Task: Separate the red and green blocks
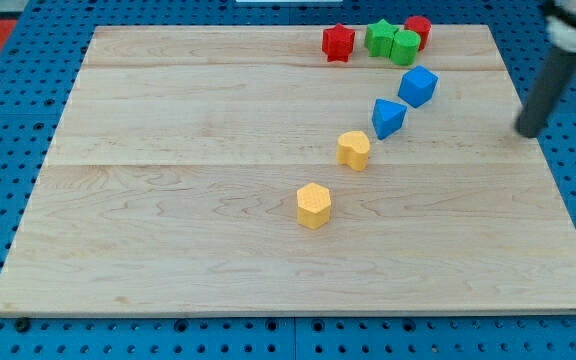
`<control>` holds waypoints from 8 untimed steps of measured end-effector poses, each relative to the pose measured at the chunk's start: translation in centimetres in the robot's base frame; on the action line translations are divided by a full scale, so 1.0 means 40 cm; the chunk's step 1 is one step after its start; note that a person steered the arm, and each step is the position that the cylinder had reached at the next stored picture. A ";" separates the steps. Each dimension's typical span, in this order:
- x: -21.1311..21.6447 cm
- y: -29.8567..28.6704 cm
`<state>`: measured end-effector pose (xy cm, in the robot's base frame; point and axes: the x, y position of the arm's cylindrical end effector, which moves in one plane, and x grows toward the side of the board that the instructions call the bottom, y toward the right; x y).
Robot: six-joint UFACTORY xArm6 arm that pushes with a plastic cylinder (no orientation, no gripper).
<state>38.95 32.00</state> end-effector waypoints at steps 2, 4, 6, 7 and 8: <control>-0.171 -0.025; -0.437 -0.155; -0.455 -0.498; -0.416 -0.713; -0.370 -0.724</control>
<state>24.16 3.02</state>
